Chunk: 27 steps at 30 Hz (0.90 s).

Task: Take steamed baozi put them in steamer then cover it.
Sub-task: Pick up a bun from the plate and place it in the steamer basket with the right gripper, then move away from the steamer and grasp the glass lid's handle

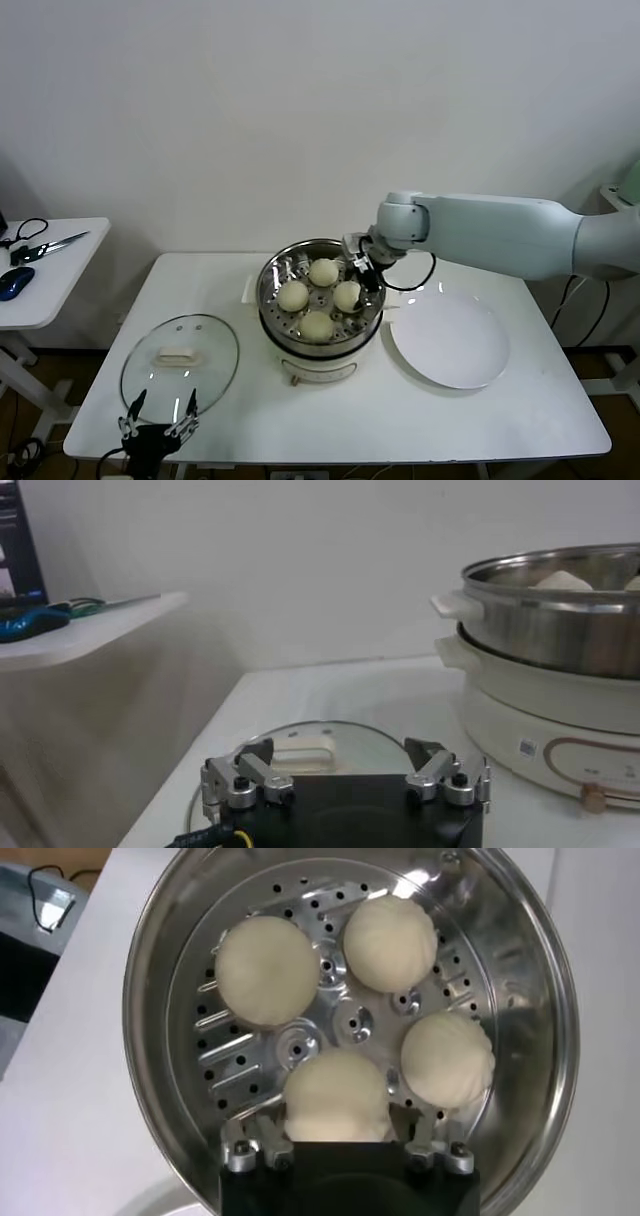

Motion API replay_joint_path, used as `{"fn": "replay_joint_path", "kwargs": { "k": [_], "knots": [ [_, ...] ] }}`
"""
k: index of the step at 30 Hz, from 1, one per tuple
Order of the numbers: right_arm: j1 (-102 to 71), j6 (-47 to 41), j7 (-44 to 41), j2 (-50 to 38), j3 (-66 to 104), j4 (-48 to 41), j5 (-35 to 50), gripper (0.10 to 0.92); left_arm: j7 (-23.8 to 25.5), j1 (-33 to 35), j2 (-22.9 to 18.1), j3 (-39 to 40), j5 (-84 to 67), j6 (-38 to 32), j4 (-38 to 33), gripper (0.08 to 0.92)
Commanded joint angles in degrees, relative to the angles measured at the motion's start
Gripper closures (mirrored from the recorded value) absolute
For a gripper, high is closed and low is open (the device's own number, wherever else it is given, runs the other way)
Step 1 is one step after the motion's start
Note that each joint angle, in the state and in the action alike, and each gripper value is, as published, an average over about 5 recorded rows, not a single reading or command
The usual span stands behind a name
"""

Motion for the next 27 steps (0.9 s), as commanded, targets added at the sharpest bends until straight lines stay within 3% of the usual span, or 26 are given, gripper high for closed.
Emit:
{"fn": "replay_joint_path", "kwargs": {
  "k": [1, 7, 11, 15, 18, 20, 23, 27],
  "knots": [
    [1.13, 1.58, -1.24, -0.01, 0.35, -0.12, 1.1, 0.258, 0.04, 0.12, 0.0, 0.01, 0.03, -0.08, 0.15, 0.177],
    [9.58, 5.64, -7.42, -2.38, -1.84, -0.42, 5.22, 0.204, -0.03, 0.02, -0.07, -0.03, -0.12, 0.17, -0.17, 0.177],
    [11.5, 5.09, -5.98, -6.62, 1.61, -0.86, 12.68, 0.203, -0.07, 0.08, -0.03, -0.1, -0.8, 0.53, -0.59, 0.177],
    [3.61, -0.04, 13.33, -13.2, 13.6, 1.18, 20.14, 0.202, -0.17, -0.26, 0.22, -0.24, -3.26, 1.74, -1.13, 0.177],
    [-9.8, -2.51, 32.31, -17.87, 29.4, 1.85, 20.51, 0.203, -0.79, -0.88, 0.72, -0.27, -5.57, 3.93, -1.73, 0.177],
    [-17.99, -2.94, 40.36, -20.15, 39.14, 2.27, 20.03, 0.203, -2.0, -1.56, 1.11, -0.22, -4.65, 5.42, -1.89, 0.177],
    [-29.02, 0.47, 45.7, -24.32, 50.9, 4.24, 18.22, 0.203, -4.06, -2.97, 1.85, -0.33, -0.31, 6.74, -1.27, 0.177],
    [-44.65, 6.91, 45.25, -31.01, 62.51, 8.77, 12.34, 0.203, -1.55, -4.06, 3.27, -2.07, 4.57, 4.68, -0.07, 0.177]
  ]
}}
